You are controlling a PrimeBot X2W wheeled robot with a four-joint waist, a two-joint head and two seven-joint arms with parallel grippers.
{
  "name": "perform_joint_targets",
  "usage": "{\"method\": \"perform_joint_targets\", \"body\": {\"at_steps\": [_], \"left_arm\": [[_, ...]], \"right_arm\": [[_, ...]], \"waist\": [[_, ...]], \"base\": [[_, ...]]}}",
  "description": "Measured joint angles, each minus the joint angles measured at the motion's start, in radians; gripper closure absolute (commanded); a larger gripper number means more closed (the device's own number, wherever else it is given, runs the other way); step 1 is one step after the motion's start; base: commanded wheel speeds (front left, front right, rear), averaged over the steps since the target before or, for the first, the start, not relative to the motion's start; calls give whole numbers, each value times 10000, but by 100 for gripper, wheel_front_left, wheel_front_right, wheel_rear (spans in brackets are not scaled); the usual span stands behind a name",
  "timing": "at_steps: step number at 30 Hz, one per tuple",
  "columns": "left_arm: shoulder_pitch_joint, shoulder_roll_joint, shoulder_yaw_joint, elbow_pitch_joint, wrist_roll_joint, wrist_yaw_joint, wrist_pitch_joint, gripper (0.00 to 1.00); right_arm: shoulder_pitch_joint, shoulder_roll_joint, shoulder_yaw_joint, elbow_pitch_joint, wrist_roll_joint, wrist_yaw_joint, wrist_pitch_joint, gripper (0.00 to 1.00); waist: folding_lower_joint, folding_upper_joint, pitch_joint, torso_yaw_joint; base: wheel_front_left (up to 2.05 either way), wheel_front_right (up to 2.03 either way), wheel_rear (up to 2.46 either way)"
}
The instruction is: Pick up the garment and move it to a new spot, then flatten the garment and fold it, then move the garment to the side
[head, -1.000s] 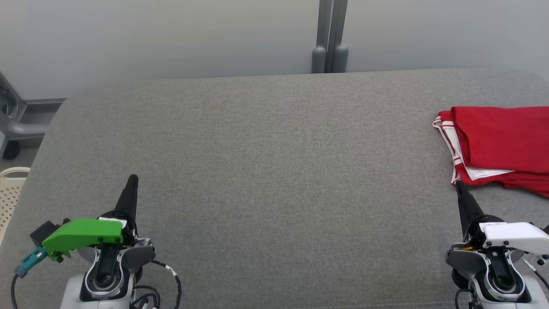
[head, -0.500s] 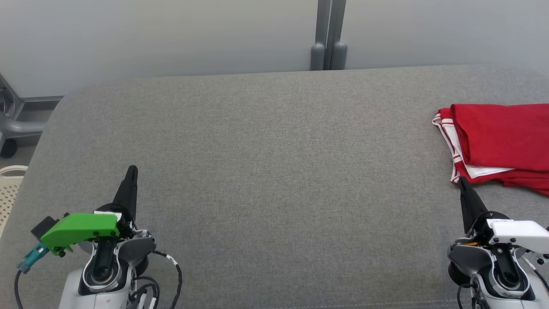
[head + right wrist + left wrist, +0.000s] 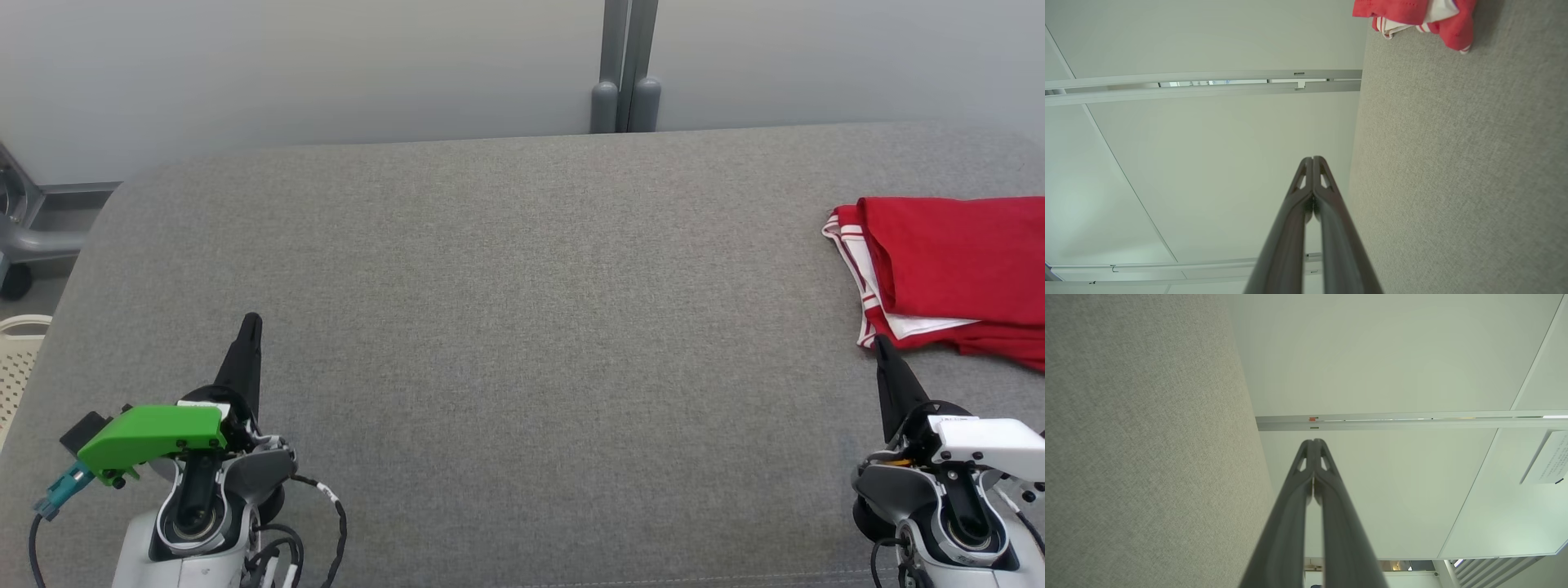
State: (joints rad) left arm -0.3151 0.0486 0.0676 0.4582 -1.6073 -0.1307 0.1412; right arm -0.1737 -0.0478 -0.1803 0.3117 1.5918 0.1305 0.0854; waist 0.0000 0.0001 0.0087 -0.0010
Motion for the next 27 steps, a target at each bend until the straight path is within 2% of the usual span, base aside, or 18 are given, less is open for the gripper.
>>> {"method": "perform_joint_targets", "body": {"at_steps": [27], "left_arm": [[-9,-2,0,0,-4,0,0,100]], "right_arm": [[-2,-2,0,0,0,0,0,100]], "waist": [[0,0,0,0]], "base": [[0,0,0]]}}
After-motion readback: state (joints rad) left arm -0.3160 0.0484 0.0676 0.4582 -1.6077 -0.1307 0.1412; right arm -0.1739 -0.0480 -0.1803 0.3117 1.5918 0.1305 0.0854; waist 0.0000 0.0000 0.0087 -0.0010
